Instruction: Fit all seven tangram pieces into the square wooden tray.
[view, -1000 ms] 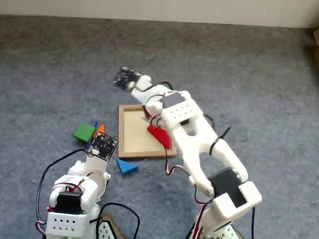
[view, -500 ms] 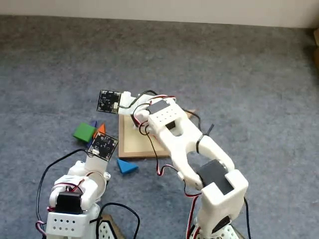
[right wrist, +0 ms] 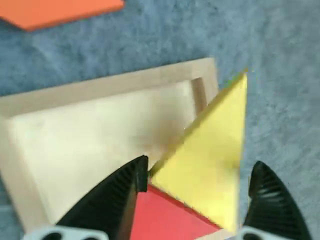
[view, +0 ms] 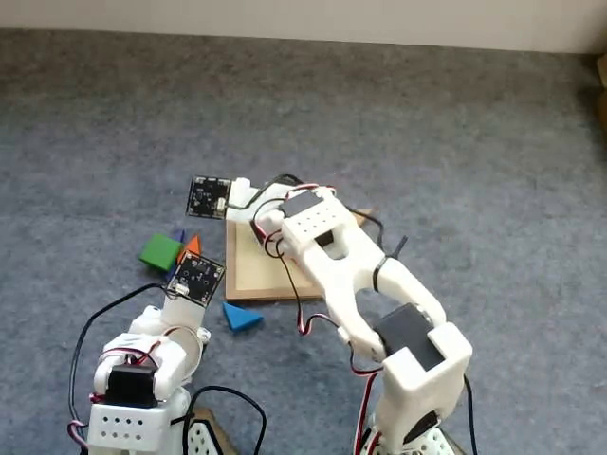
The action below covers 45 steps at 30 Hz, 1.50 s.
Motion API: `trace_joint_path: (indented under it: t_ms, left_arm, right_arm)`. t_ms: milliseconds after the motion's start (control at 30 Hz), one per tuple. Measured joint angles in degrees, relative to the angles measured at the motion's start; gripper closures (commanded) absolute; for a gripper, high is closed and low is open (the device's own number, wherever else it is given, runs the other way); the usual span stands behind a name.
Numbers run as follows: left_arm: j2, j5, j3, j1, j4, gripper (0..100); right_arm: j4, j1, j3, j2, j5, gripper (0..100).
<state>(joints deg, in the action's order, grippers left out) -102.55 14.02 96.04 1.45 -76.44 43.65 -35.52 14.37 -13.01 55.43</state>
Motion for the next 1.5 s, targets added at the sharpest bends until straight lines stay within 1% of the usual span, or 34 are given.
trace_joint_path:
  t_ms: [300, 533, 600, 800, 967, 1067, 1200, 1300, 1400, 1500]
  left_arm:
    - [0.0, 0.0, 0.0, 0.0, 0.0, 99]
    - [0.0, 0.0, 0.0, 0.0, 0.0, 99]
    - [0.0, 0.0, 0.0, 0.0, 0.0, 99]
    - [0.0, 0.0, 0.0, 0.0, 0.0, 99]
    - [0.0, 0.0, 0.0, 0.0, 0.0, 99]
    - [0.0, 0.0, 0.0, 0.0, 0.0, 99]
    - [0.0, 0.0, 0.0, 0.0, 0.0, 99]
    - [0.0, 0.0, 0.0, 0.0, 0.0, 99]
    - [0.0, 0.0, 0.0, 0.0, 0.0, 99]
    - [0.0, 0.0, 0.0, 0.0, 0.0, 99]
  right_arm:
    - [8.44, -0.35, 0.0, 0.0, 0.0, 69.1]
    - [9.49, 1.41, 0.0, 1.41, -0.18, 69.2]
    - [9.58, 2.37, 0.0, 3.16, -2.9, 69.8]
    - [9.67, 6.24, 0.0, 8.53, -14.77, 80.4]
    - [9.67, 11.16, 0.0, 9.58, -24.09, 80.7]
    - [9.67, 15.3, 0.0, 9.58, -28.4, 80.7]
    - [9.67, 19.87, 0.0, 9.58, -30.68, 80.6]
    - [9.67, 21.01, -0.09, 7.38, -30.86, 80.5]
    - [9.76, 21.54, -1.41, 1.58, -30.86, 75.8]
    - [13.36, 21.71, -6.77, -3.34, -30.86, 72.7]
